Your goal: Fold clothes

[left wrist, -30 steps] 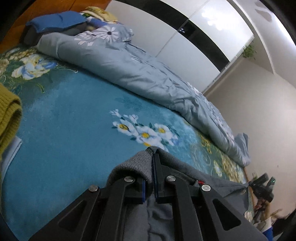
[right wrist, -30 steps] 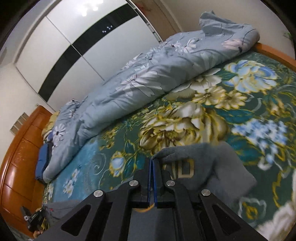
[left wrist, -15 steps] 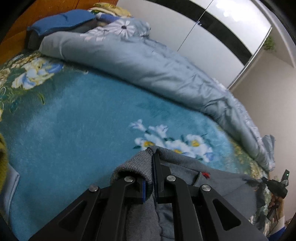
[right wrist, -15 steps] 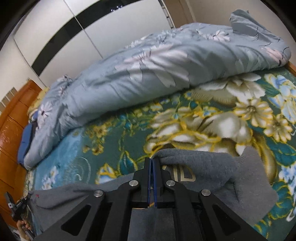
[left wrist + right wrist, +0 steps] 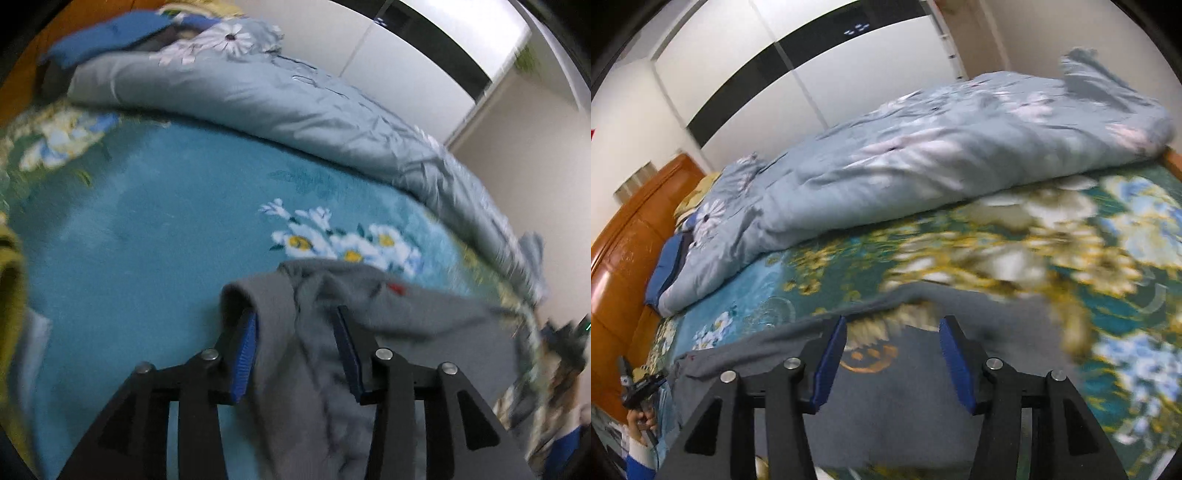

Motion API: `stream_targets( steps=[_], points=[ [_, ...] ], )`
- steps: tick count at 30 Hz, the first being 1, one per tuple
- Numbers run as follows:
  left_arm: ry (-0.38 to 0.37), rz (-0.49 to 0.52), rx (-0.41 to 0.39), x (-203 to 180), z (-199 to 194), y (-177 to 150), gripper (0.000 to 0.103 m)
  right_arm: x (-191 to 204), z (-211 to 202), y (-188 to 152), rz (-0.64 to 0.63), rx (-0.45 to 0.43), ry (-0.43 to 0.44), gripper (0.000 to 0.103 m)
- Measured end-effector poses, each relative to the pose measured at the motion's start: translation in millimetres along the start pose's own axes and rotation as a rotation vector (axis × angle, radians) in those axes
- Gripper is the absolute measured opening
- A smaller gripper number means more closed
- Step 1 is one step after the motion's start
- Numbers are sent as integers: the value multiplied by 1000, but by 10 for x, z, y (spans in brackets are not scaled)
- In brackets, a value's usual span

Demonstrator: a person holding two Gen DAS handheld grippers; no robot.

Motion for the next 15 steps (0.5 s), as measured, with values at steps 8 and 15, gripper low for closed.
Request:
stream_targets(
  steps=[8, 15],
  points=[
    [-40, -31, -52, -74, -458, -344, 46, -884, 158, -540, 206, 112, -81, 56],
    [-66, -35, -37, -235, -530, -623, 48, -833, 312, -590, 329, 102, 10, 57]
  ],
)
Point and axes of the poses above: each gripper's, at about its wrist camera, not at the fingertips, and z roughly the way its jaws point, x to its left, y to its top, the point moved 10 cm from there along z, roughly the way its jaws point, and after that the axes turned 13 degrees about -y, right-handed, at the moved point
